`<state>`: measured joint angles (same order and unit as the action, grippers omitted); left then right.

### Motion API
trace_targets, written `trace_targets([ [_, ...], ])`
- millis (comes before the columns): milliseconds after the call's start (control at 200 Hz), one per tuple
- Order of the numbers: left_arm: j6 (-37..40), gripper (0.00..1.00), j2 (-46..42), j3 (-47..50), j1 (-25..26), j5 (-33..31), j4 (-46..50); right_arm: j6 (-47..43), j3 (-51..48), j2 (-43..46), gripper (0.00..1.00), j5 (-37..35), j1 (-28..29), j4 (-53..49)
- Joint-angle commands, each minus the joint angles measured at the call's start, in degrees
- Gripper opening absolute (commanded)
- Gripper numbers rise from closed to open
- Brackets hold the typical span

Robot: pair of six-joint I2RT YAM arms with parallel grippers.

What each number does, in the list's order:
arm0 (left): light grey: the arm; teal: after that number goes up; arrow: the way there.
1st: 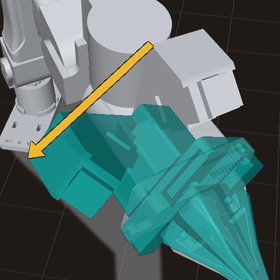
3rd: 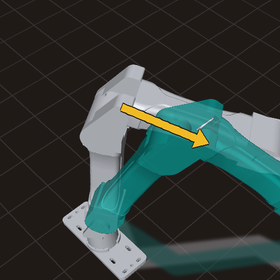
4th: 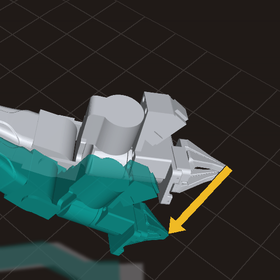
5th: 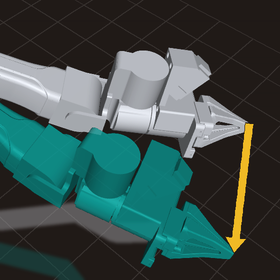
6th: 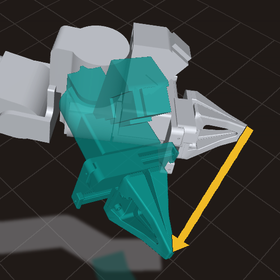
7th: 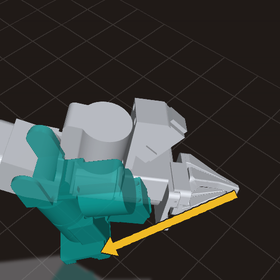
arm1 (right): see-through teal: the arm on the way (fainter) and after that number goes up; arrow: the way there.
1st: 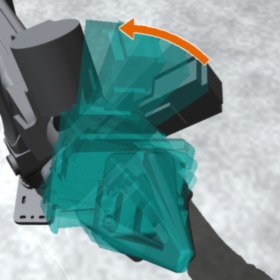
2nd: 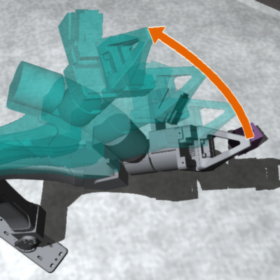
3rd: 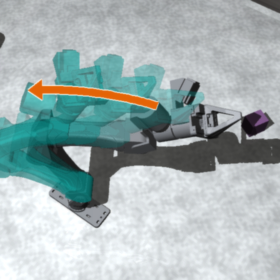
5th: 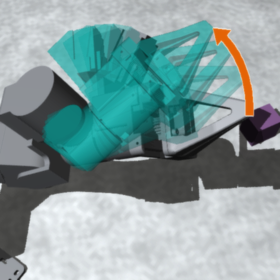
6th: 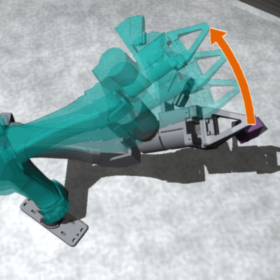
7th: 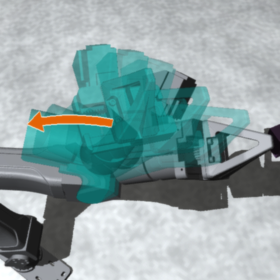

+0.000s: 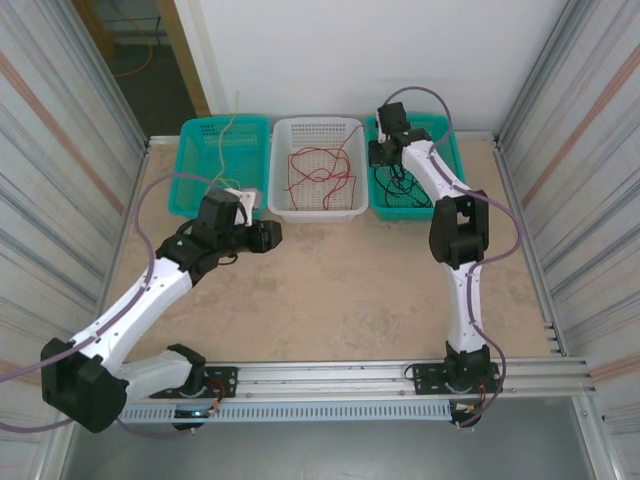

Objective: Untangle the cables

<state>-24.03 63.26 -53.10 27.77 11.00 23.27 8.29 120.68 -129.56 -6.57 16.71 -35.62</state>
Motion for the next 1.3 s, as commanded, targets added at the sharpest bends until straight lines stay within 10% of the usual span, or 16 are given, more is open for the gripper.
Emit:
trace_targets([
  [0, -0.5, 0.46, -3.8, 1.2, -0.1, -0.2, -1.2, -1.9, -1.2, 8.7, 0.0, -6.3, 2.8, -1.1],
  [546, -1.1, 0.46, -8.3, -1.8, -0.1, -3.3, 1.2, 10.0, 3.1, 4.9, 0.0, 6.3, 12.5, -4.5],
  [686, -0.5, 0.53, -9.3, -2.8, -0.1, -4.1, 3.5, 11.5, 3.2, 4.5, 0.35, 5.6, 12.8, -5.6],
  [1077, 1.1, 0.82, -13.4, -3.6, -0.5, -8.4, 3.1, 11.0, -13.6, 25.1, 0.5, 3.8, 13.0, 1.2],
  [1293, 5.6, 0.94, -20.4, 2.5, -0.6, -33.5, -0.4, 12.6, -42.5, 50.2, 0.67, -5.2, 13.2, 17.6],
])
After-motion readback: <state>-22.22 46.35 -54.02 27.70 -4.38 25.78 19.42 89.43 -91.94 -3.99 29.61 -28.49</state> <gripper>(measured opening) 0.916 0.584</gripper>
